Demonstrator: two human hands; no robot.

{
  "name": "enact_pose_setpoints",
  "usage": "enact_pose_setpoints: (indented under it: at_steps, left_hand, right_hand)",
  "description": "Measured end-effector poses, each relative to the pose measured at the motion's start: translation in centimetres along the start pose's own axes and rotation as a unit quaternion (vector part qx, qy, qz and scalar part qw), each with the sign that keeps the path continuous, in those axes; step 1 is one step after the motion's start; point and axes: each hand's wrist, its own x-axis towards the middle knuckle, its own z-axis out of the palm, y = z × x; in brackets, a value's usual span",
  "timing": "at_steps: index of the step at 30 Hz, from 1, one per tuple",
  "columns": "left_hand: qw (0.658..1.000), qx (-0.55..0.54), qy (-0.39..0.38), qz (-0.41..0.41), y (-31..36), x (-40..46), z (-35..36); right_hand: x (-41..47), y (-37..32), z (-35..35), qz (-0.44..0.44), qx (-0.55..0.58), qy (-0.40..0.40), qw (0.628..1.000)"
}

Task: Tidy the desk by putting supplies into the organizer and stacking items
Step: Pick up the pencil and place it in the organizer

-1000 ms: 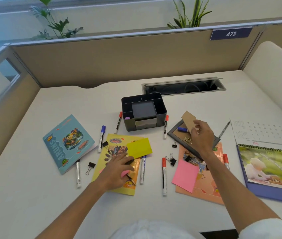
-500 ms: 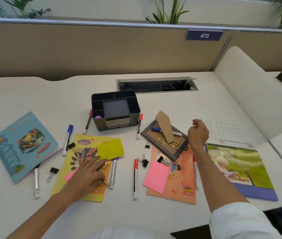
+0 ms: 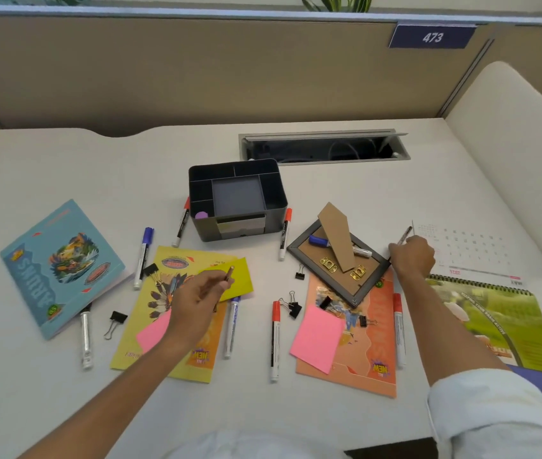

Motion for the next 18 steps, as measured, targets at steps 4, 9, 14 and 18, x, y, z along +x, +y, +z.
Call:
enact_pose_setpoints:
  at_steps: [4,9,14,18]
  left_hand:
    - [0.989,-0.114,0.047,-0.087,0.8,0.8,0.7]
    - [0.954,-0.233,0.079,-0.171,1.0,1.2,0.4]
    - [0.913,-0.333,0.077,-0.221,1.1,1.3,0.1]
    - [0.895,-0.368,0.075,-0.239,1.2,1.3,0.5]
  right_hand:
    - [1.3,0.1,-0.3,0.021,-0.014,-0.004,1.0]
    - [1.5,-0.9,-1.1,0.04,0.026,-0.012,0.999]
    - [-0.8,-4.4,-3.6,-0.068,0.086,0.056,0.992]
    - [-3.4,-7.4,-4.6,-0.187,0.102,0.037,0.976]
